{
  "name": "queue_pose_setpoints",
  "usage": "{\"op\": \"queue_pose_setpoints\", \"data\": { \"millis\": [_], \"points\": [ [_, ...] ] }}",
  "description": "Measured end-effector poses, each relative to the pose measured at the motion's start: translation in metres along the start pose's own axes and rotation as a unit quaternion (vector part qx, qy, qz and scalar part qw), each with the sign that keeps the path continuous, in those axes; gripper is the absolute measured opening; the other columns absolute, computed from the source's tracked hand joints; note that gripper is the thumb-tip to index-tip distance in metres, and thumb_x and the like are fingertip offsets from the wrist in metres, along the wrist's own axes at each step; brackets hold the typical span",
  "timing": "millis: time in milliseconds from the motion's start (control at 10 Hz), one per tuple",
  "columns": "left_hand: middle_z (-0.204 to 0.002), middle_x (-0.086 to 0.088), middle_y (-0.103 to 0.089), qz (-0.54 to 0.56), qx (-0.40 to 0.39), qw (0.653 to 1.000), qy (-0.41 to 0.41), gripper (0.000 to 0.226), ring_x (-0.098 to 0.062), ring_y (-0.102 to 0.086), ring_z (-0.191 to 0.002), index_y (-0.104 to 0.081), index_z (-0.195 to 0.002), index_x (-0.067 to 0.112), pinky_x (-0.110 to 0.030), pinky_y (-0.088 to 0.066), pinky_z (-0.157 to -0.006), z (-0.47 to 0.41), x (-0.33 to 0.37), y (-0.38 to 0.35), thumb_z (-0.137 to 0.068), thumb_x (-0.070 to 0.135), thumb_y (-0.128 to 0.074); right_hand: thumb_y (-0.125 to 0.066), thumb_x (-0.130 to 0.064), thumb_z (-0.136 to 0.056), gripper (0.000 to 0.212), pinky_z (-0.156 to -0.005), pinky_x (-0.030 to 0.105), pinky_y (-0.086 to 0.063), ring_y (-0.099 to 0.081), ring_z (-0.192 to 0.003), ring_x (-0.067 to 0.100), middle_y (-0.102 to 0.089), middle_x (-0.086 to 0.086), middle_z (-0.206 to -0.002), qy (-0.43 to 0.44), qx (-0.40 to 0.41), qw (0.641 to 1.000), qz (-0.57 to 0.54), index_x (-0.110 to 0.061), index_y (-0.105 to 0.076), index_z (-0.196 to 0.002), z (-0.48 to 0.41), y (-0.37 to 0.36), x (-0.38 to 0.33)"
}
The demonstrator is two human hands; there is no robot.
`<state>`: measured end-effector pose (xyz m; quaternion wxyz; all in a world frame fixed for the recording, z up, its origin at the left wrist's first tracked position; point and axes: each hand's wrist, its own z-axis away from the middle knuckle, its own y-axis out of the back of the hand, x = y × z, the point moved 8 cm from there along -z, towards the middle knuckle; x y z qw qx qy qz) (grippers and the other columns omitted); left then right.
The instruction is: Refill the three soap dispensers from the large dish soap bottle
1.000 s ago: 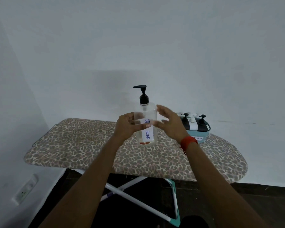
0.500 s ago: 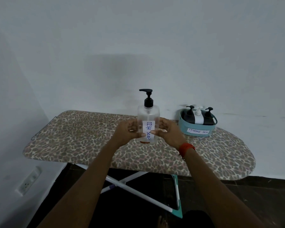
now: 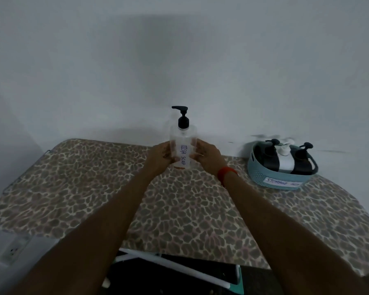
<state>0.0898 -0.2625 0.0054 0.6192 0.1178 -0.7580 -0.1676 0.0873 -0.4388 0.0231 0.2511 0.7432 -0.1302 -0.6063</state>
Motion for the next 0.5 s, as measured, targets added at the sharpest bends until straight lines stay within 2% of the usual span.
{"op": "queue_pose_setpoints", "data": {
  "millis": [100,200,300,500],
  "points": [
    [-0.116,-0.001,-0.068,-0.03,0.007,0.999,-0.006,0.049,-0.013,-0.066,-0.102,-0.062,-0.13,0.004,-0.03,-0.059,-0.087,-0.018,-0.02,-0.002,-0.084,0.001,-0.077,-0.066,-0.008,-0.094,0.049,-0.101,0.035,-0.05,-0.061,-0.123,0.027,-0.063,0.009,-0.137,-0.005,-0.011,1.0,0.01,-0.011,-0.054,-0.142,-0.023,-0.013,0.016],
    [-0.124,-0.003,-0.067,-0.022,-0.003,1.0,-0.003,0.051,-0.019,-0.066,-0.11,-0.058,-0.136,0.008,-0.031,-0.056,-0.091,-0.021,-0.034,-0.008,-0.088,0.003,-0.074,-0.064,-0.009,-0.097,0.049,-0.106,0.044,-0.049,-0.06,-0.125,0.028,-0.062,0.01,-0.138,-0.016,-0.02,0.999,0.031,-0.011,-0.052,-0.144,-0.03,-0.021,0.028],
    [-0.125,0.0,-0.065,-0.007,0.003,1.0,0.001,0.053,-0.018,-0.065,-0.113,-0.054,-0.14,0.009,-0.035,-0.056,-0.096,-0.025,-0.046,-0.011,-0.09,0.003,-0.072,-0.063,-0.01,-0.098,0.049,-0.105,0.046,-0.049,-0.06,-0.124,0.028,-0.062,0.01,-0.138,-0.018,-0.012,0.999,0.034,-0.012,-0.051,-0.146,-0.034,-0.023,0.035],
    [-0.137,-0.01,-0.062,-0.045,-0.003,0.999,0.0,0.06,-0.02,-0.06,-0.119,-0.051,-0.143,0.007,-0.047,-0.052,-0.103,-0.026,-0.036,-0.011,-0.087,0.006,-0.075,-0.07,-0.009,-0.093,0.06,-0.107,0.045,-0.048,-0.057,-0.129,0.029,-0.059,0.009,-0.142,-0.024,-0.027,0.999,0.008,-0.013,-0.047,-0.149,-0.035,-0.025,0.032]
  ]
}}
